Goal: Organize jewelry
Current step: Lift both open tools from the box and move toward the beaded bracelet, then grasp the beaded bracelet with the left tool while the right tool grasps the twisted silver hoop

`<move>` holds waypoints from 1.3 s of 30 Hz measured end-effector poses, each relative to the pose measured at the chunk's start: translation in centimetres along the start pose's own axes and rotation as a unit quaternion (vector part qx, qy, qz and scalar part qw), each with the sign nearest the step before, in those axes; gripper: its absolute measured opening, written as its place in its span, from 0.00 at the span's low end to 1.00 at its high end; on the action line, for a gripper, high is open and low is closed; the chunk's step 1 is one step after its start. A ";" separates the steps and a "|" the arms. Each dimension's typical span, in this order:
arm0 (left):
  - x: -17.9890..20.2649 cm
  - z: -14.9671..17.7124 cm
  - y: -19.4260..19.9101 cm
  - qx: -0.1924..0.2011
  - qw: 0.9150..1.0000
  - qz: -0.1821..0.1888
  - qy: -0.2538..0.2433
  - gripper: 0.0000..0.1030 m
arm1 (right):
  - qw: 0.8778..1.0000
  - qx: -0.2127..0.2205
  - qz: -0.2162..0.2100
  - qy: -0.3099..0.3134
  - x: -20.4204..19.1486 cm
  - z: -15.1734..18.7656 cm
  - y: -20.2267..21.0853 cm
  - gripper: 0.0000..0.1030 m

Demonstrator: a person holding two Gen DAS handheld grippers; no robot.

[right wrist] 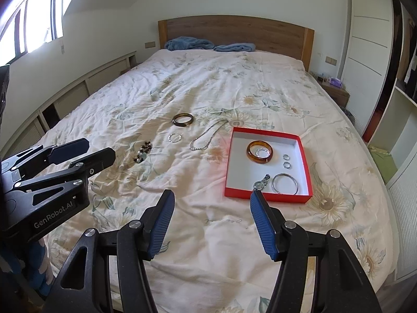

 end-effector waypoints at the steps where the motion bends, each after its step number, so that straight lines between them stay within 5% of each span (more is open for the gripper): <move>1: -0.3 0.1 0.1 0.002 1.000 -0.003 0.001 0.47 | 1.000 0.001 0.000 0.001 -0.3 0.0 0.0 0.58; 17: -7.6 2.8 -6.6 -0.035 0.996 -0.026 0.073 0.48 | 0.999 -0.024 -0.031 0.004 -2.0 -0.5 -5.3 0.58; 39: -15.1 2.4 -24.2 -0.082 0.988 -0.036 0.125 0.48 | 0.988 -0.087 -0.122 -0.025 -4.1 -5.4 -26.9 0.51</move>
Point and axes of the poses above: each gripper's, at about its wrist camera, not at the fingertips, and y roughly against the way its jaws point, x to its right, z to its underside, the point moved 1 cm from there along -y, roughly the way its jaws point, and after that the axes turned 2 degrees about x, right-handed, at the moved point
